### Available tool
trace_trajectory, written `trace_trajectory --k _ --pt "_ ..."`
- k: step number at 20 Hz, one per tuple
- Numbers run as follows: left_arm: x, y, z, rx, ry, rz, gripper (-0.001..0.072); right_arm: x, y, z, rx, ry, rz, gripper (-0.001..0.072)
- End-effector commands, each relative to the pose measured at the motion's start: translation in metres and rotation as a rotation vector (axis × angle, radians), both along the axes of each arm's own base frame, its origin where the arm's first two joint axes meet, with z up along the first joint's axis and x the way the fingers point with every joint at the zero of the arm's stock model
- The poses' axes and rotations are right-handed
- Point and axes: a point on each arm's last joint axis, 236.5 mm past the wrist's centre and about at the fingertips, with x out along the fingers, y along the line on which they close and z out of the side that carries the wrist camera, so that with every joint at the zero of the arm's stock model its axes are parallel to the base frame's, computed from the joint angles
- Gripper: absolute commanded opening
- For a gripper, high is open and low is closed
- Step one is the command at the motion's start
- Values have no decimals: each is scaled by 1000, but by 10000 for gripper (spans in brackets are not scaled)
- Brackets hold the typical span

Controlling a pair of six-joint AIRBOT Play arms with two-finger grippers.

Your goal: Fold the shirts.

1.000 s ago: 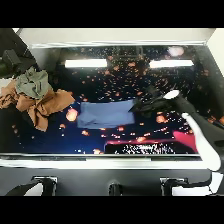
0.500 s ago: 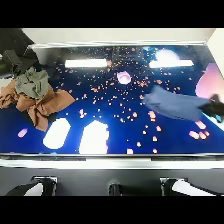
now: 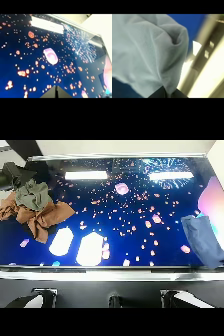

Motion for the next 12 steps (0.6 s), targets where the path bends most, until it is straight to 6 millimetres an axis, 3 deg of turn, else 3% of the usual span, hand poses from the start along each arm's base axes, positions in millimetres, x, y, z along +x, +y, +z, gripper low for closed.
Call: trace_trajectory --k 1,3,10,11,12 --pt "0 0 0 -6 3 3 33 -36 23 -31 68 110 -19 43" --pt "0 0 0 -6 2 3 32 -39 30 -39 78 121 -34 43" --pt "0 0 0 -6 3 3 33 -50 24 -48 38 163 -31 48" --pt "0 0 0 -6 2 3 32 -50 24 -47 37 162 -30 189" --pt "0 0 0 -6 2 3 32 -48 18 -44 17 155 -29 505"
